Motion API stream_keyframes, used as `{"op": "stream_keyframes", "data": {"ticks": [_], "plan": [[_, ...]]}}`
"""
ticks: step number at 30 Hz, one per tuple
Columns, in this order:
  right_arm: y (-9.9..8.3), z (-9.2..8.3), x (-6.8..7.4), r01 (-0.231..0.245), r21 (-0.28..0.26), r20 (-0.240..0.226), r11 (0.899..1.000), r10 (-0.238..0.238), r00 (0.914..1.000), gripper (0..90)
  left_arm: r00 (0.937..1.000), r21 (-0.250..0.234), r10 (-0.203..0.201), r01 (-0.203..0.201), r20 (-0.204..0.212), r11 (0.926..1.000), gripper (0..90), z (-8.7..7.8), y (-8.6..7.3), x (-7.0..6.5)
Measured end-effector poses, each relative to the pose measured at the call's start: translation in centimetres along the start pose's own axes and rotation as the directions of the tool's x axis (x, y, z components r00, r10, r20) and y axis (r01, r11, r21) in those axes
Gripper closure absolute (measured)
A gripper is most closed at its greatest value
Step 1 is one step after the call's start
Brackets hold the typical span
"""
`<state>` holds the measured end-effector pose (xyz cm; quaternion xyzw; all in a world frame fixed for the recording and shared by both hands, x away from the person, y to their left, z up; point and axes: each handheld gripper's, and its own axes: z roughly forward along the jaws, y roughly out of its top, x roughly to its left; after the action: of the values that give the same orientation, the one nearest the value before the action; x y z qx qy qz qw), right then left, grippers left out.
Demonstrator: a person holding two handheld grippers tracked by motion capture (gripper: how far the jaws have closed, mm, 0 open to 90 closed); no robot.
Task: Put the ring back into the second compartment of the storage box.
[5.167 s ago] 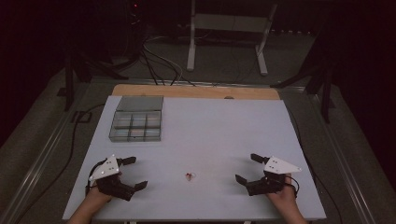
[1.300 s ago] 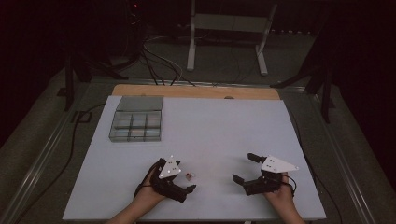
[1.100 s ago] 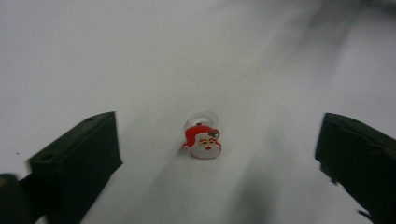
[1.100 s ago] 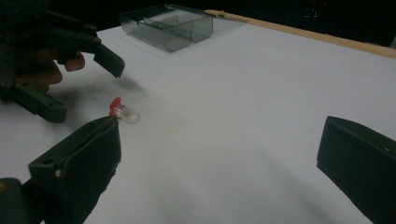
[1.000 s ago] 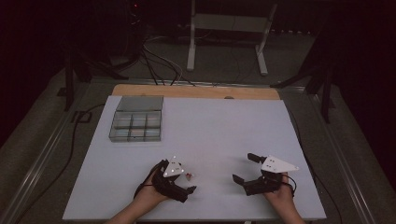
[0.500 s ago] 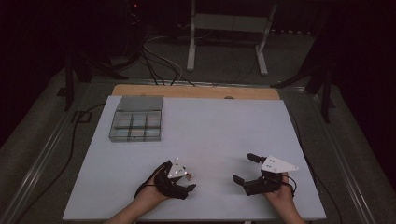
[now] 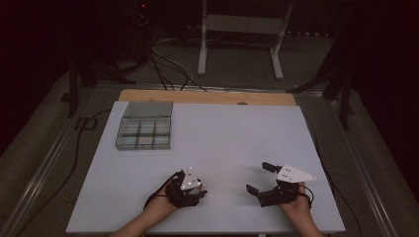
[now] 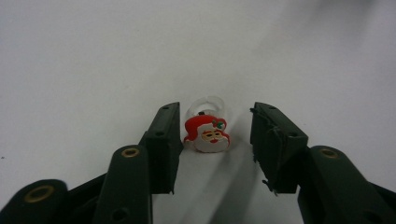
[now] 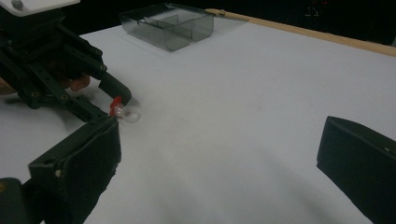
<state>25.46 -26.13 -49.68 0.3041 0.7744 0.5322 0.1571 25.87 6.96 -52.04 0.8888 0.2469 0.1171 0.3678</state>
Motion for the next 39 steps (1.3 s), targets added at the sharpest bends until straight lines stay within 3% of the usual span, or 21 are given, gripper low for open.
{"op": "stream_keyframes", "data": {"ticks": [21,39], "plan": [[0.0,0.1,0.1,0.007,0.006,0.001,1.000,-0.007,1.0000,0.0,0.9999,0.020,-0.006,0.006,0.011,0.9998,72.5,0.2,0.3,0.2],[0.0,0.0,0.1,0.002,0.000,-0.001,1.000,-0.002,1.0000,0.0,1.0000,0.000,0.006,-0.006,0.000,1.0000,74.1,-1.0,0.8,0.7]]}}
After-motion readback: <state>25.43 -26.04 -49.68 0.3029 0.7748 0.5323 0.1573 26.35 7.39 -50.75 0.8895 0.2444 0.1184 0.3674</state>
